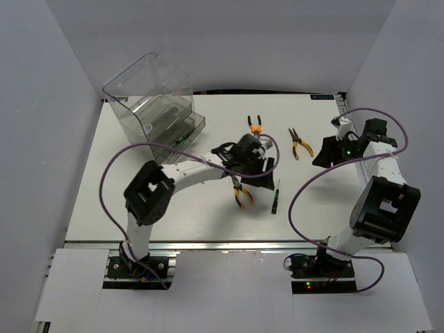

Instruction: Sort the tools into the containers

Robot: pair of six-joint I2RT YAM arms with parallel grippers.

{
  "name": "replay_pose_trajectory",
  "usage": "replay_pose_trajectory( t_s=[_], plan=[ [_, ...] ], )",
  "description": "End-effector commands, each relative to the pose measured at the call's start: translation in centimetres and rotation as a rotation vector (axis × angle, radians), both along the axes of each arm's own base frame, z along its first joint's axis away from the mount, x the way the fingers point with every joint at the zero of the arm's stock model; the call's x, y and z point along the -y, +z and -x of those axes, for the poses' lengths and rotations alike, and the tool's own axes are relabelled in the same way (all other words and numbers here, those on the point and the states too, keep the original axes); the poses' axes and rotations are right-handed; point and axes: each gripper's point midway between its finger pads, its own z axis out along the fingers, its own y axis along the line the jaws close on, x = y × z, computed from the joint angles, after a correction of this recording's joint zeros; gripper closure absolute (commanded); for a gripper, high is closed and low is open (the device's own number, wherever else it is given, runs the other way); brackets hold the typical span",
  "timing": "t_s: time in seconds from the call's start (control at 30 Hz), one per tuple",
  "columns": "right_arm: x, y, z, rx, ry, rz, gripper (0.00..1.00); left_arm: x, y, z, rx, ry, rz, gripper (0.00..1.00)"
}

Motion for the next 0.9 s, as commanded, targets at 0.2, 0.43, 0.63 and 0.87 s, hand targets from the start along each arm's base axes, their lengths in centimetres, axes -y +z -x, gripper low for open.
replay_pose_trajectory(
  t_s=[0.2,0.43,0.63,0.87],
  plan=[
    [-1.0,1.7,2.4,0.043,0.032,-0.083,0.35,4.5,-3.9,0.5,0.036,-0.021,-0.242,0.23],
    [-0.4,2.0,1.7,0.04,0.012,-0.088,0.34,5.7,-6.2,0.9,0.133,0.018,-0.4,0.33],
    [-0.3,2.4,1.3,0.044,0.005,-0.095,0.33,4.8,-8.3,1.1,0.157,0.045,-0.512,0.55],
    [-0.5,2.2,1.6,0.034,0.005,-0.102,0.33,2.8,-10.4,2.0,0.204,0.022,-0.636,0.77]
  ],
)
